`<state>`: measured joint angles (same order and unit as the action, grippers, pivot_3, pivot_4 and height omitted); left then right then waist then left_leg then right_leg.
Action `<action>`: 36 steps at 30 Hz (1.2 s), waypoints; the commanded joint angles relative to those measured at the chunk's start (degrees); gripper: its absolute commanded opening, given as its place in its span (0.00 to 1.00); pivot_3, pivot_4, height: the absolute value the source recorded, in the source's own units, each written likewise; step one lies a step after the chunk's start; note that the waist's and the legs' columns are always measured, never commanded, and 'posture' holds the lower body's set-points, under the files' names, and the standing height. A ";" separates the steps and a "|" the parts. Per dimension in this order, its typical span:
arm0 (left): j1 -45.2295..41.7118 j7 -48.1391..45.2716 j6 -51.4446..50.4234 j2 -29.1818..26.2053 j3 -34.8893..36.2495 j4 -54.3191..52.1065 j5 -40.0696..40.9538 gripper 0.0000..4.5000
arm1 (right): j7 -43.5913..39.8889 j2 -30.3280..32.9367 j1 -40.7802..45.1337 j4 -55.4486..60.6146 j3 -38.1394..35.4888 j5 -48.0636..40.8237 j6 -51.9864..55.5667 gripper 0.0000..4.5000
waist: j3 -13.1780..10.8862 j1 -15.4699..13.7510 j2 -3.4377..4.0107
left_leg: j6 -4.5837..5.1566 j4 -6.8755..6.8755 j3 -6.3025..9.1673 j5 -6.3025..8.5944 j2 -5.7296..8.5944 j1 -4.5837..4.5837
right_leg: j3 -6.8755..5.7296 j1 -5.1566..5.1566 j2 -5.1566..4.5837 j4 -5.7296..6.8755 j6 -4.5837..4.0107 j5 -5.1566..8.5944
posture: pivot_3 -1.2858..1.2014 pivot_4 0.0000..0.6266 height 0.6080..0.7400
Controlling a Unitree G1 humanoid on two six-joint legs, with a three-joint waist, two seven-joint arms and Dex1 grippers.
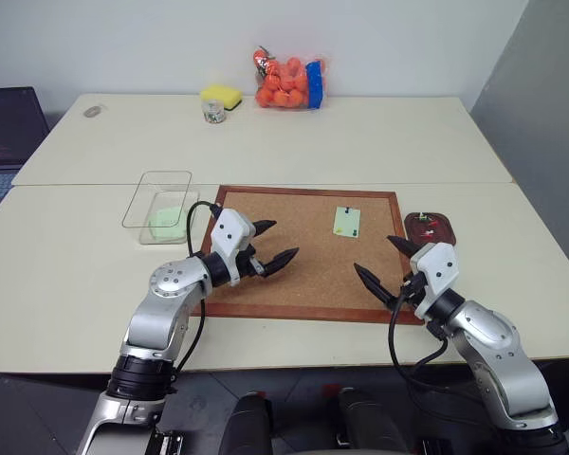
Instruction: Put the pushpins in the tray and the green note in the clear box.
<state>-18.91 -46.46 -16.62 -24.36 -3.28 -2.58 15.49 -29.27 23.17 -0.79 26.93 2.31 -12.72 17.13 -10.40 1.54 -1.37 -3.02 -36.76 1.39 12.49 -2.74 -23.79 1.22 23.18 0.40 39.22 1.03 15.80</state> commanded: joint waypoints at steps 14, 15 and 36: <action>0.03 -3.43 3.36 -2.63 -1.32 5.51 -2.53 0.29 | -1.09 2.58 0.01 4.93 -1.11 -1.98 2.53 1.00 | 0.00 0.03 0.00 | 0.00 0.00 0.01 0.00 0.00 0.00 | -0.01 0.00 0.00 -0.01 0.00 0.00 | 0.52 0.24 1.00; 0.35 -3.54 3.47 -2.75 -1.49 5.62 -2.81 0.24 | -0.97 2.59 0.39 4.94 -1.15 -2.06 2.78 1.00 | 0.00 0.03 0.00 | 0.00 0.00 0.00 0.00 0.00 0.00 | -0.01 0.00 0.00 -0.01 0.00 0.00 | 0.52 0.24 1.00; 2.58 -2.70 2.23 -1.85 -3.35 8.52 -4.26 0.00 | 10.13 -4.29 28.33 -15.19 -0.09 -2.08 23.37 1.00 | 0.05 0.11 0.07 | 0.01 0.00 -0.01 0.00 0.00 0.03 | 0.01 0.00 0.00 0.04 -0.01 -0.01 | 0.52 0.24 1.00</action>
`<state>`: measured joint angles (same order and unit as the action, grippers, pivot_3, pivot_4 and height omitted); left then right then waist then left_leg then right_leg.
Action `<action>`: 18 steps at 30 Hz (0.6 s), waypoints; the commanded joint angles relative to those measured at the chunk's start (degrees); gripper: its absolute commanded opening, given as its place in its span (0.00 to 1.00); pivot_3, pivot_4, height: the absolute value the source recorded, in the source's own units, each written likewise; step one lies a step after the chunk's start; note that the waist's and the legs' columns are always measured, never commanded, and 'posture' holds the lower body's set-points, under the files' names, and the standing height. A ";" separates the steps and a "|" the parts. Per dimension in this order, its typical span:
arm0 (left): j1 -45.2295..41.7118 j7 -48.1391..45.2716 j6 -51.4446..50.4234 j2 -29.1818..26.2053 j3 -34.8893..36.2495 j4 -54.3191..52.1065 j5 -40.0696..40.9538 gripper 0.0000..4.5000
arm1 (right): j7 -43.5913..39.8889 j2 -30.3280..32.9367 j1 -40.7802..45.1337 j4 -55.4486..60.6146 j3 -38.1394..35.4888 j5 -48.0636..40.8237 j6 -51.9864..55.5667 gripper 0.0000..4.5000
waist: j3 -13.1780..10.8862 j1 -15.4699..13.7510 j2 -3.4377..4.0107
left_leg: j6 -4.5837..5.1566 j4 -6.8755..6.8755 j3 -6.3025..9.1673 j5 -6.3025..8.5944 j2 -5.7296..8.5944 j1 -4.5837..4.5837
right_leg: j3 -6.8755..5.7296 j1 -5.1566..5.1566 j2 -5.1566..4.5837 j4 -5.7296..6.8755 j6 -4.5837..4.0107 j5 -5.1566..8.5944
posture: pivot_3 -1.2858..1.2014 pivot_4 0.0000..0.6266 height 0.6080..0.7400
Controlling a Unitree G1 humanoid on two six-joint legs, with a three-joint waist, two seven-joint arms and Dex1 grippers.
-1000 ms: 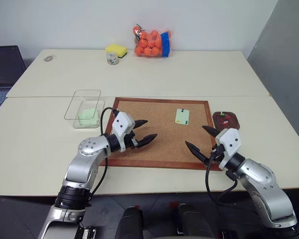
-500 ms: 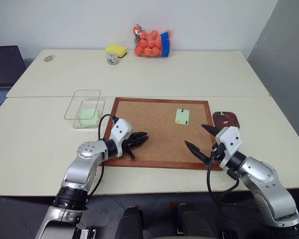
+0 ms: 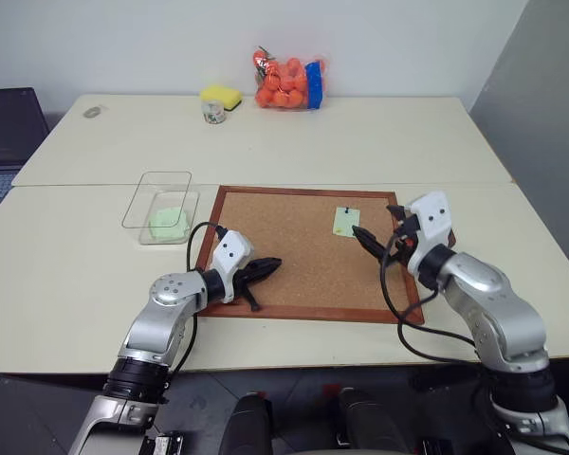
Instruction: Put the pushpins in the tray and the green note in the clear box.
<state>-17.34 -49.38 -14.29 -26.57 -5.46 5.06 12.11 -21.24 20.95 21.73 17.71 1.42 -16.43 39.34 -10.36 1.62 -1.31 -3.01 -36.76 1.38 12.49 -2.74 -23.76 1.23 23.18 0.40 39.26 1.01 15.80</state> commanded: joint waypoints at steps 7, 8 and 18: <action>1.68 0.78 0.86 0.54 -1.66 0.39 -1.42 0.00 | 4.05 -5.27 15.04 -23.50 3.32 7.20 -3.99 1.00 | 0.02 -0.10 0.04 | 0.00 0.01 -0.02 0.00 0.01 -0.03 | 0.00 0.01 0.00 -0.03 -0.25 -0.14 | 0.52 0.24 1.00; 1.68 0.86 0.91 0.59 -1.70 0.36 -1.45 0.00 | 4.19 -5.67 16.05 -25.75 3.24 7.64 -5.05 1.00 | 0.02 -0.06 0.04 | 0.01 0.01 -0.03 0.00 0.01 -0.02 | 0.02 0.01 0.00 -0.03 -0.25 -0.15 | 0.52 0.24 1.00; 2.27 1.68 1.09 0.66 -1.72 -0.71 -1.41 0.00 | 3.15 -8.17 22.10 -39.54 2.33 9.71 -13.12 1.00 | 0.04 0.03 0.07 | 0.01 0.02 -0.06 0.00 0.00 -0.02 | 0.04 0.02 -0.01 -0.02 -0.26 -0.16 | 0.52 0.24 1.00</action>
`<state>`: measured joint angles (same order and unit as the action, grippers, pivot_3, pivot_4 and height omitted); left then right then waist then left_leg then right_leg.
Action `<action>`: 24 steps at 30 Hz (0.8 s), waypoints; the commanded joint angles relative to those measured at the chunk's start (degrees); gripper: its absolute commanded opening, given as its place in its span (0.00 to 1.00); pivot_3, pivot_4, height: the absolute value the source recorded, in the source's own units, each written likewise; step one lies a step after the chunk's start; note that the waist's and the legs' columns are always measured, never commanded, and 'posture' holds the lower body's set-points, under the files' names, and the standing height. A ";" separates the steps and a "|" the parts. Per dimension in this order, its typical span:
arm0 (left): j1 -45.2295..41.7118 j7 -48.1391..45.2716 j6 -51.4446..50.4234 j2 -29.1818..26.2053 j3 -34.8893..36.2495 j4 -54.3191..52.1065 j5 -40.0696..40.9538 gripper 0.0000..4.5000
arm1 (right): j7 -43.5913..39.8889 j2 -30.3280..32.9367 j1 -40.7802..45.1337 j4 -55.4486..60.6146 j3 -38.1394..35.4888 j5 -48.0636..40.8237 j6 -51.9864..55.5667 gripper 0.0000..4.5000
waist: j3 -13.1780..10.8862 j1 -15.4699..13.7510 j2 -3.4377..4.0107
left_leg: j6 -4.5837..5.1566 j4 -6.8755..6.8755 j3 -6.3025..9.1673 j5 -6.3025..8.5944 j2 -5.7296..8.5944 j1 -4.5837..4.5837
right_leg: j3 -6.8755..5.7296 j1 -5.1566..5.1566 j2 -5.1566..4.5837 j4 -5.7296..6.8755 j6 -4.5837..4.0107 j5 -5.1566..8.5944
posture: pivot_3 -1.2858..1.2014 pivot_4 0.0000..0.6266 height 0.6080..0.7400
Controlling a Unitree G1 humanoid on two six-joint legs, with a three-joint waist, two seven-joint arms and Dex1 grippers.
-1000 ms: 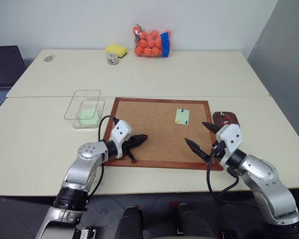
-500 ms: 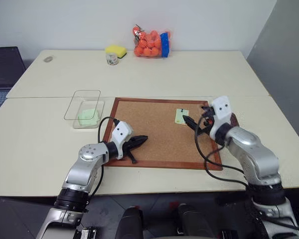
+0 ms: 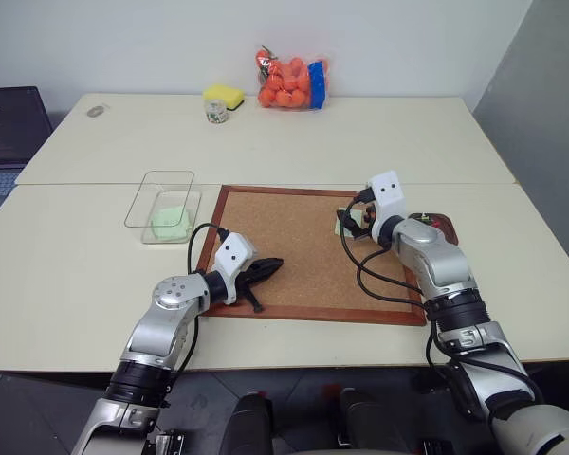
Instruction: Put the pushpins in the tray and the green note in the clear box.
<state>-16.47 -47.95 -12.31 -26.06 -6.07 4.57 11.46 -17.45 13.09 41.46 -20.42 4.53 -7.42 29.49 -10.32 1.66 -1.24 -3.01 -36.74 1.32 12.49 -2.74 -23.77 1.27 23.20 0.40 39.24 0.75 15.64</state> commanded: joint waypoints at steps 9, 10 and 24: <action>1.69 0.74 -1.14 0.09 -1.14 -0.89 -0.73 0.00 | -0.48 -1.25 6.46 -12.52 -1.01 2.88 -8.83 0.63 | 0.00 0.02 0.01 | 0.00 0.01 0.01 0.00 0.00 0.00 | -0.01 0.00 0.00 0.00 -0.02 -0.01 | 0.52 0.24 1.00; 1.72 0.78 -1.15 0.07 -1.16 -0.96 -0.70 0.00 | -0.49 -1.25 6.65 -13.06 -0.99 3.01 -9.16 0.60 | 0.00 0.03 0.01 | 0.00 0.01 0.01 0.00 0.00 0.00 | -0.01 0.00 0.00 0.00 -0.02 -0.01 | 0.52 0.24 1.00; 2.32 1.13 -1.52 0.10 -1.19 -1.65 -0.54 0.00 | -1.04 -1.78 6.36 -13.34 -2.40 3.05 -10.24 0.00 | 0.00 0.02 0.01 | 0.00 0.02 0.01 0.00 0.00 0.00 | -0.01 0.01 0.00 0.00 -0.02 -0.01 | 0.52 0.24 1.00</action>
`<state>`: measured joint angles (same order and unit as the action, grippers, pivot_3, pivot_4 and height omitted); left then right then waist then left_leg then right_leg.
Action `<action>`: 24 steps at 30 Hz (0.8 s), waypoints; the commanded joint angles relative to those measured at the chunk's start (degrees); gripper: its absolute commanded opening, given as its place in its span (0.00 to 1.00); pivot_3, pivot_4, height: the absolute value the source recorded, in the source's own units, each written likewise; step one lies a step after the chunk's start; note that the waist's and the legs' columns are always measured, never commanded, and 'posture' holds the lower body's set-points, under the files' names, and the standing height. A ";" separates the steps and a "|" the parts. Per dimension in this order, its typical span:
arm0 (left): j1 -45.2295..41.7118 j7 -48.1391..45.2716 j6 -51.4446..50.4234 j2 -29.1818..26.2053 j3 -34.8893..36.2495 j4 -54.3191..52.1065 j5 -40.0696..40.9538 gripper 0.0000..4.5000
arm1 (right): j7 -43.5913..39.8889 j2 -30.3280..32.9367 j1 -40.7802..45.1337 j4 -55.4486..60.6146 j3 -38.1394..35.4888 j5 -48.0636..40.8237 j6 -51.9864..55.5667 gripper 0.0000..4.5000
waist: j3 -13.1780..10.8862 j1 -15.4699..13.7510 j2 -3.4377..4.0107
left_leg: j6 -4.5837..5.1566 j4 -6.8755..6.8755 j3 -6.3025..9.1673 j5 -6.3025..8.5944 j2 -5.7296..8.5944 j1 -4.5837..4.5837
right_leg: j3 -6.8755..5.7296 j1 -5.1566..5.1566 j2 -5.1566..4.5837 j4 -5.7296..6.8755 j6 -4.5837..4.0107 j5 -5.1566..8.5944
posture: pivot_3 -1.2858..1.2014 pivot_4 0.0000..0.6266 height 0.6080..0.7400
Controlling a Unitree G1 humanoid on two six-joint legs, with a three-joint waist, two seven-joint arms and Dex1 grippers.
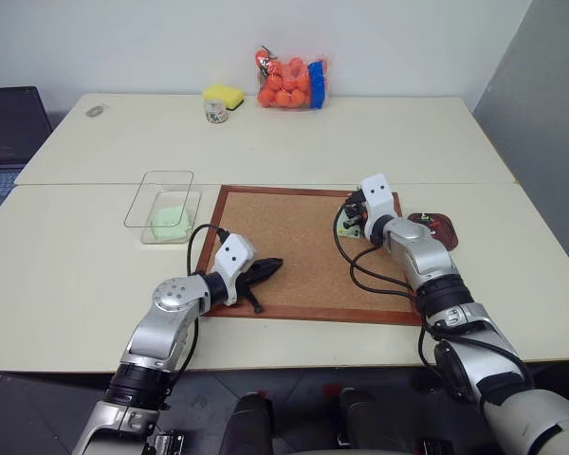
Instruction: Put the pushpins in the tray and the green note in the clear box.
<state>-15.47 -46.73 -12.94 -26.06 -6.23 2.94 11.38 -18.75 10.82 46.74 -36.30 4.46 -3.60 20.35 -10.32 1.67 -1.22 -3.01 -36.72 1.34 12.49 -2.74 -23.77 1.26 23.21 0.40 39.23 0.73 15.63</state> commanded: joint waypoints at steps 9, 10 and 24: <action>2.09 -0.56 -1.55 -0.25 -1.79 -0.56 -0.82 0.00 | -0.57 -1.60 -0.62 9.93 -5.18 -4.53 -2.59 0.00 | -0.02 0.04 0.03 | 0.00 0.02 -0.01 0.00 0.00 -0.01 | 0.01 0.03 0.00 -0.01 0.00 0.00 | 0.52 0.24 1.00; 2.13 -0.58 -1.66 -0.27 -1.82 -0.61 -0.81 0.00 | -0.58 -1.82 -0.93 10.78 -5.37 -4.78 -2.70 0.00 | -0.02 0.05 0.03 | 0.00 0.03 -0.01 0.00 0.00 -0.01 | 0.02 0.03 0.00 -0.01 0.00 0.00 | 0.52 0.24 1.00; 3.37 -0.51 -2.27 -0.09 -2.56 -1.91 -0.89 0.00 | 0.55 2.28 -8.45 27.86 -8.92 -6.18 1.10 0.00 | -0.01 -0.15 0.04 | 0.00 0.07 0.01 0.00 0.00 -0.03 | -0.01 0.02 -0.01 -0.09 0.02 0.01 | 0.52 0.24 1.00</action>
<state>-13.82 -46.78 -13.79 -26.13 -6.89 0.53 11.33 -18.38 10.80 40.67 -15.99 -1.28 -8.06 19.84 -10.33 1.52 -1.19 -3.01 -36.65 1.33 12.49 -2.74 -23.81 1.26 23.23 0.39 39.12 0.76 15.65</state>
